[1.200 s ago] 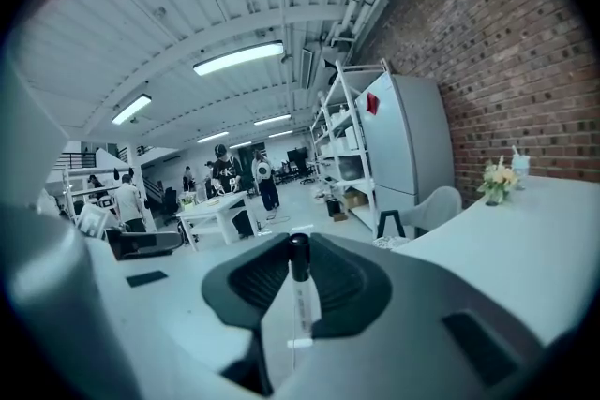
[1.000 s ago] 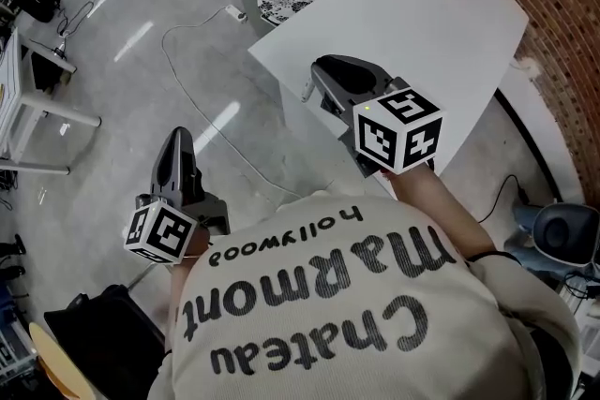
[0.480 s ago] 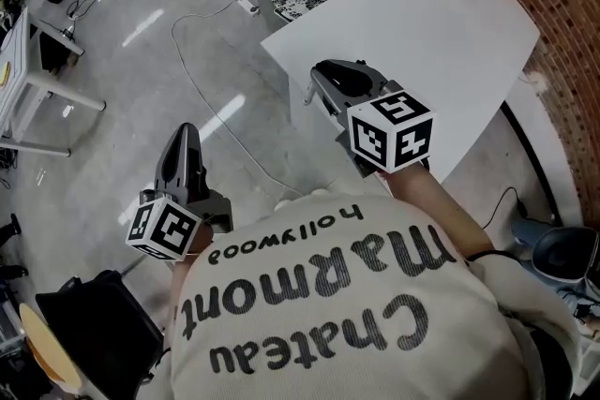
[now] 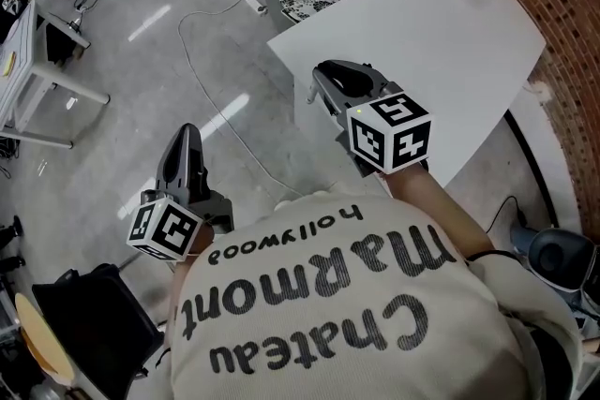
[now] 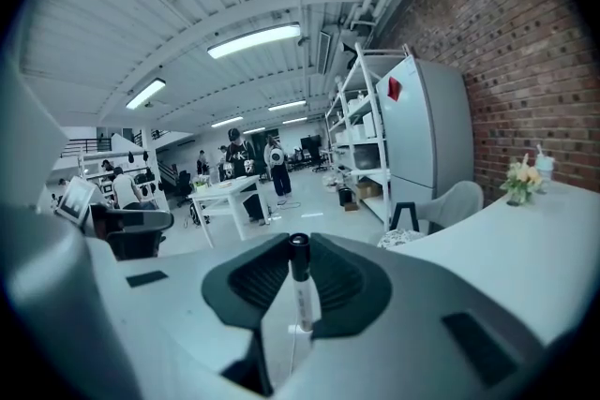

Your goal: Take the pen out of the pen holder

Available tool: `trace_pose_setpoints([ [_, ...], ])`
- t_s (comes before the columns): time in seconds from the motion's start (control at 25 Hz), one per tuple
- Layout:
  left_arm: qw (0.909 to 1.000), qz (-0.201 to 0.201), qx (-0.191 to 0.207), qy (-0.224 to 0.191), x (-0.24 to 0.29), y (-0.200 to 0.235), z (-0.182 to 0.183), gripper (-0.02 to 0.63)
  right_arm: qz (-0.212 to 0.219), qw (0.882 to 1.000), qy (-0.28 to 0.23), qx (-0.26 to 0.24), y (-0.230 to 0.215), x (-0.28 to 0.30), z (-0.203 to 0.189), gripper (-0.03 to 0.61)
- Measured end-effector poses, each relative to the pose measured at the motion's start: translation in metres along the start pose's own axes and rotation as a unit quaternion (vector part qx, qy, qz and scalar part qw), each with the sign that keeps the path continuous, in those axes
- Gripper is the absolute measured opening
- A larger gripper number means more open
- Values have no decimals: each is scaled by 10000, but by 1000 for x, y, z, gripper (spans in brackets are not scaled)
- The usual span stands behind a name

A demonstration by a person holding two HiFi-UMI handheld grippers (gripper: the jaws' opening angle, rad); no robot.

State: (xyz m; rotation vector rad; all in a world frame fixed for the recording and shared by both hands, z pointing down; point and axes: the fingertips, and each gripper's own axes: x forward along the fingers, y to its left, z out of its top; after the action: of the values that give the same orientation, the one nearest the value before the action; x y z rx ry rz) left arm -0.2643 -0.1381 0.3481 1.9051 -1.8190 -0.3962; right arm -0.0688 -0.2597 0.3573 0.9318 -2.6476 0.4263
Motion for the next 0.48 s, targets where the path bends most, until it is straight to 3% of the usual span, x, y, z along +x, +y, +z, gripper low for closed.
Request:
trace_pose_setpoints([
  [0.48, 9999, 123, 13, -60, -3, 3, 4, 0, 41, 9998, 40, -178, 0, 8, 4, 72],
])
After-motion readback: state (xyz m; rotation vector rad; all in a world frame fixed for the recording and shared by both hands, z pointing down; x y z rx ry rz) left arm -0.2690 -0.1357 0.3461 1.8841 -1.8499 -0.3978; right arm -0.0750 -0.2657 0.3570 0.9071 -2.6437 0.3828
